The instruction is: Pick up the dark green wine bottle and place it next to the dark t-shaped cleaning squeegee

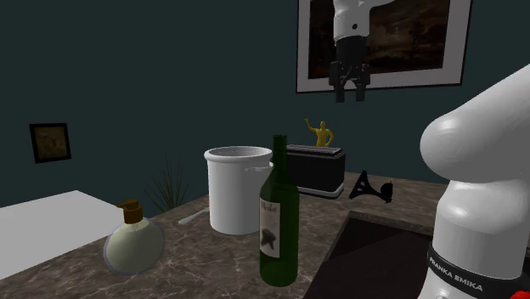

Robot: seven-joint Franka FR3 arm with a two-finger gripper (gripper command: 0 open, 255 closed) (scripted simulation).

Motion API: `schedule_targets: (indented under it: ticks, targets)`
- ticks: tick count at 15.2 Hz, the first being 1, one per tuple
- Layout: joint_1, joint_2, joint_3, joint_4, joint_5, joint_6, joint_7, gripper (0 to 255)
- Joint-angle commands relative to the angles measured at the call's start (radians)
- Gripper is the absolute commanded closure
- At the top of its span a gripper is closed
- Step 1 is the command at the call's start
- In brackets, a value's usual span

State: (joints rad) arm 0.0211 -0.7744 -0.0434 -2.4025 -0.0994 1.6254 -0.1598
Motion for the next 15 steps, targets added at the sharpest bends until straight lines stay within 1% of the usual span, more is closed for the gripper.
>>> schedule_targets:
  ticks: [1, 8, 15]
  targets:
    - [0.000, 0.000, 0.000, 0.000, 0.000, 0.000, 0.000, 0]
    - [0.053, -0.120, 0.156, -0.128, 0.126, 0.037, 0.205, 0]
    - [0.118, -0.161, 0.338, -0.189, 0.271, 0.100, 0.420, 0]
